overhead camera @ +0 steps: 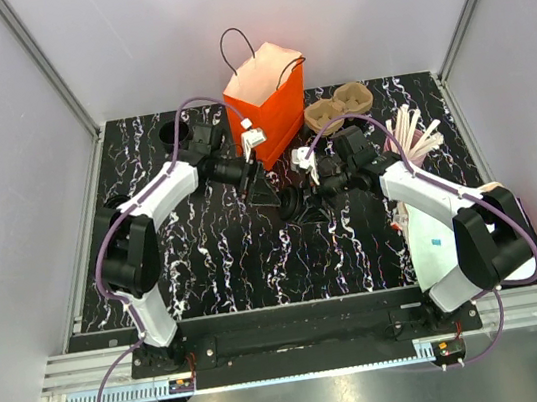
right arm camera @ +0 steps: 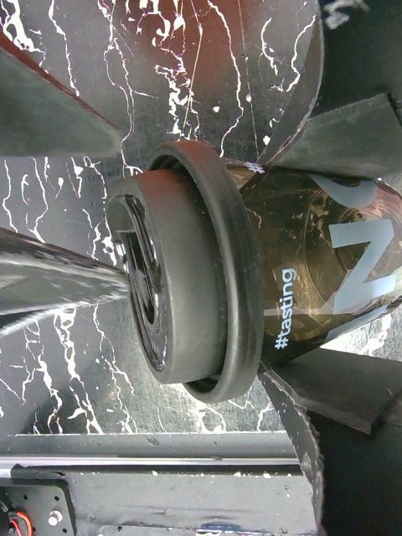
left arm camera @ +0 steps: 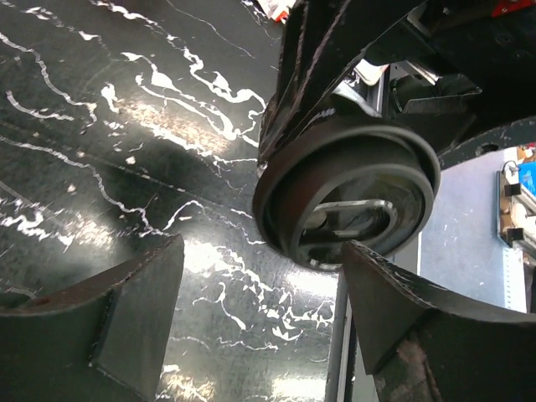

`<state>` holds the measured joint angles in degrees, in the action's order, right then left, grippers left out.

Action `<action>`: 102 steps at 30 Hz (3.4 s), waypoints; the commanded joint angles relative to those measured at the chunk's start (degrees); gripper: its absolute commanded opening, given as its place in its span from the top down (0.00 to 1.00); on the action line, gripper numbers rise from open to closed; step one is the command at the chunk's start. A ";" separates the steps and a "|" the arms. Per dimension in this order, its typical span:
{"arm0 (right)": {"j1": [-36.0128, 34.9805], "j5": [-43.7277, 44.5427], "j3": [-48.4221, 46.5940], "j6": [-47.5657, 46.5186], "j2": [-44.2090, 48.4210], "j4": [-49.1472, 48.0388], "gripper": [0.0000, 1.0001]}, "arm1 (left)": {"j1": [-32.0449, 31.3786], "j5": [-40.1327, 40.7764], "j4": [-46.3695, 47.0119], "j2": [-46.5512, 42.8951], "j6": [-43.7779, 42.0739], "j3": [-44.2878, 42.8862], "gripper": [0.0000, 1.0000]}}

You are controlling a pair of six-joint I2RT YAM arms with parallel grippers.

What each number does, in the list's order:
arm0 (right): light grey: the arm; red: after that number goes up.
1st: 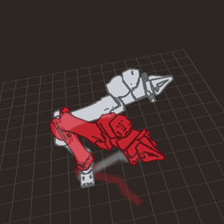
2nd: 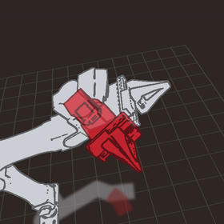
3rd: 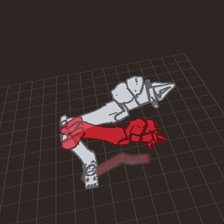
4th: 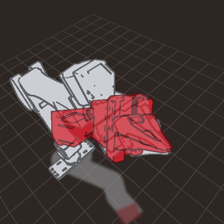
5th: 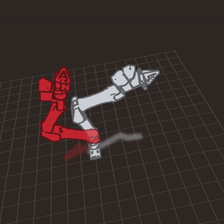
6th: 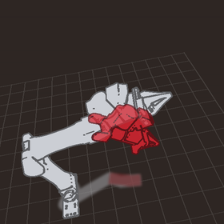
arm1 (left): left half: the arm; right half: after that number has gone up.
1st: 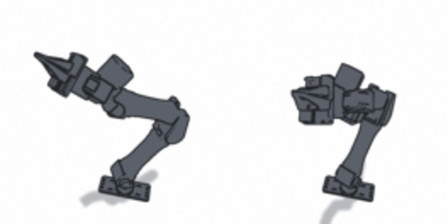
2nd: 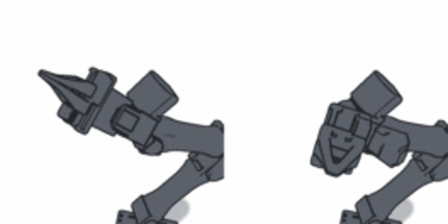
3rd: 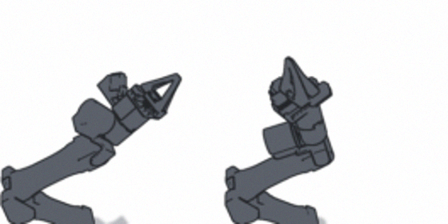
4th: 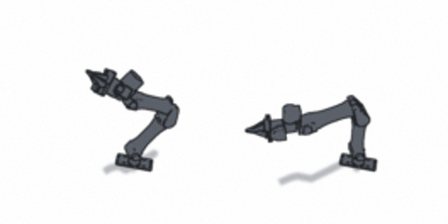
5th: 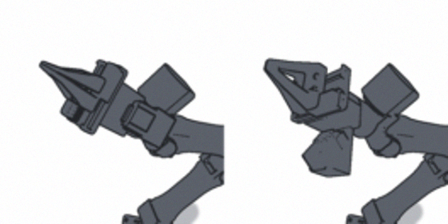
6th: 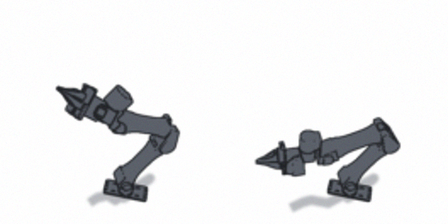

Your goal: Pack the takeout coffee

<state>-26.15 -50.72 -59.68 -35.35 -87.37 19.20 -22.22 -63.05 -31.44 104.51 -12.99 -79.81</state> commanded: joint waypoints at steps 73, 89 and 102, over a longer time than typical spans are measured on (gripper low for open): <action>3.21 13.98 -11.86 1.34 10.03 19.55 0.00 | -3.53 42.91 -31.49 1.31 -6.25 -13.61 1.00; 3.21 15.30 -9.84 -0.42 15.30 21.14 0.01 | -10.12 50.92 -34.21 4.03 -4.50 -17.92 0.78; 3.04 14.51 -10.02 0.20 16.01 21.23 0.00 | -11.09 45.74 -34.21 3.68 -4.15 -25.21 0.33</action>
<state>-23.05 -35.97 -69.08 -35.09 -72.60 40.36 -33.26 -14.28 -66.30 109.36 -17.50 -100.25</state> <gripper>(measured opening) 0.994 0.593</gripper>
